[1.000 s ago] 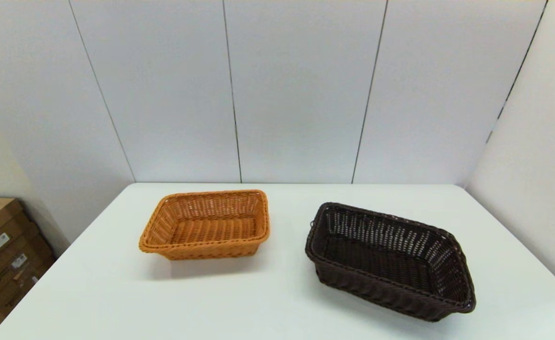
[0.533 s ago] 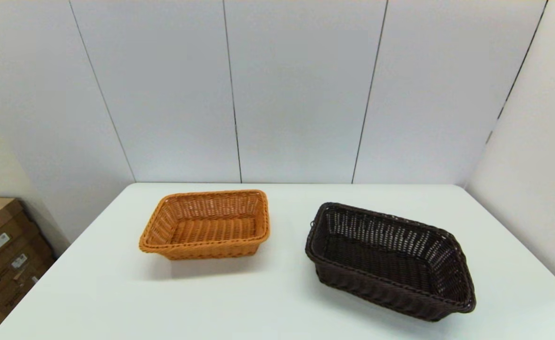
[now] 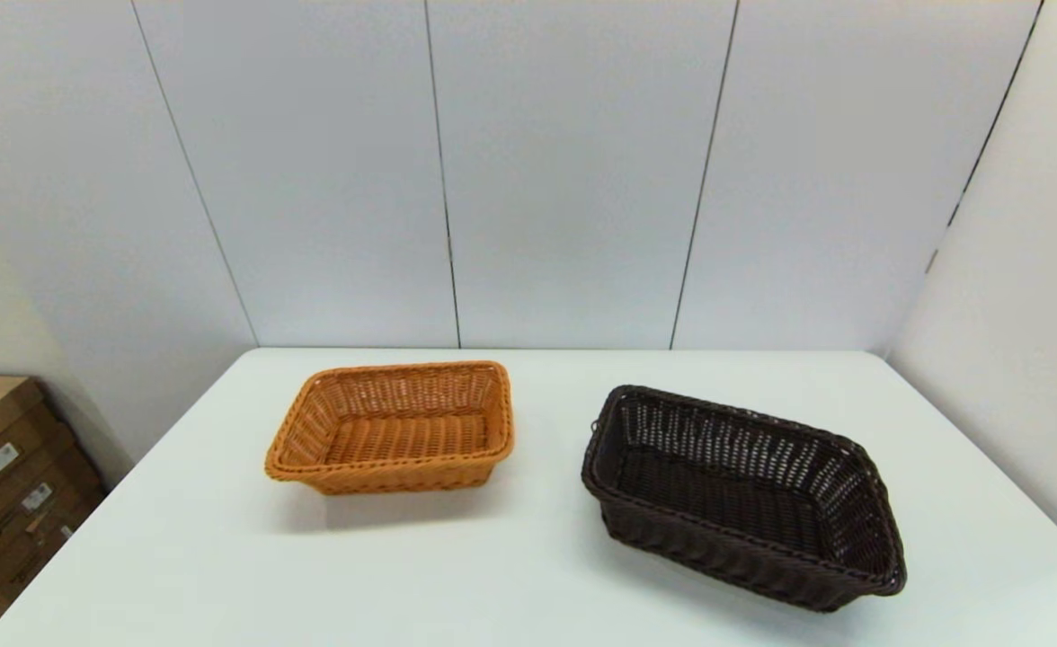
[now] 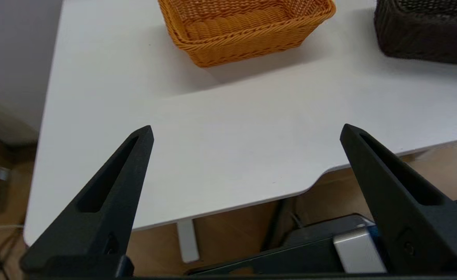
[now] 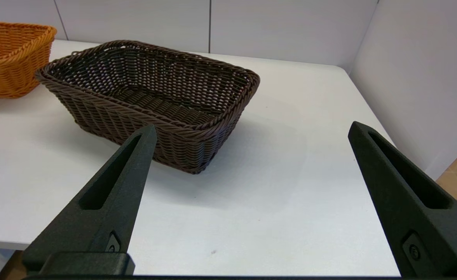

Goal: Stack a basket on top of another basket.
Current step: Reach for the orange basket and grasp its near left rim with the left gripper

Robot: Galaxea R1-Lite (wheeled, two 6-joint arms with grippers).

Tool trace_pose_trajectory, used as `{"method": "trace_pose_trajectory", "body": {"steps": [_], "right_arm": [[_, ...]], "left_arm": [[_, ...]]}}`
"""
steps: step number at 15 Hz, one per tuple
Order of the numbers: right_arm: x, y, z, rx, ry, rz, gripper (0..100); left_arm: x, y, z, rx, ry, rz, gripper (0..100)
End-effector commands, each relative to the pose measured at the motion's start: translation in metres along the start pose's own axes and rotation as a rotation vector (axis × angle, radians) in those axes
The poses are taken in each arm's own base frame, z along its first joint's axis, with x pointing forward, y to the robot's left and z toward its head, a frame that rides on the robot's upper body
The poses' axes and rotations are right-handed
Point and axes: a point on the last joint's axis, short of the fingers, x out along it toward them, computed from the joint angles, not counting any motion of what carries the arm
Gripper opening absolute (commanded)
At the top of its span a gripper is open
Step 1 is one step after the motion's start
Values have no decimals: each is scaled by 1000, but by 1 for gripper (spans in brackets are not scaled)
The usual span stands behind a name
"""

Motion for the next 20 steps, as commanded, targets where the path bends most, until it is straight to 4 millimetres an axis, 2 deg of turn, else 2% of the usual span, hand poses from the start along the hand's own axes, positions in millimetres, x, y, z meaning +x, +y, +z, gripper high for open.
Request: {"method": "trace_pose_trajectory", "body": {"steps": [1, 5, 9, 12, 14, 16, 20], "right_arm": [[0, 0, 0, -1, 1, 1, 100], [0, 0, 0, -1, 1, 1, 100], [0, 0, 0, -1, 1, 1, 100], [0, 0, 0, -1, 1, 1, 100], [0, 0, 0, -1, 1, 1, 100], [0, 0, 0, -1, 1, 1, 100], [0, 0, 0, -1, 1, 1, 100]], "left_arm": [[72, 10, 63, -218, 190, 0, 100], [146, 24, 99, -420, 371, 81, 100], [189, 42, 115, -591, 504, 187, 100], [221, 58, 119, -648, 566, 238, 100], [248, 70, 114, -668, 632, 292, 100], [281, 84, 99, -668, 710, 381, 100], [320, 107, 82, -686, 781, 431, 100]]}}
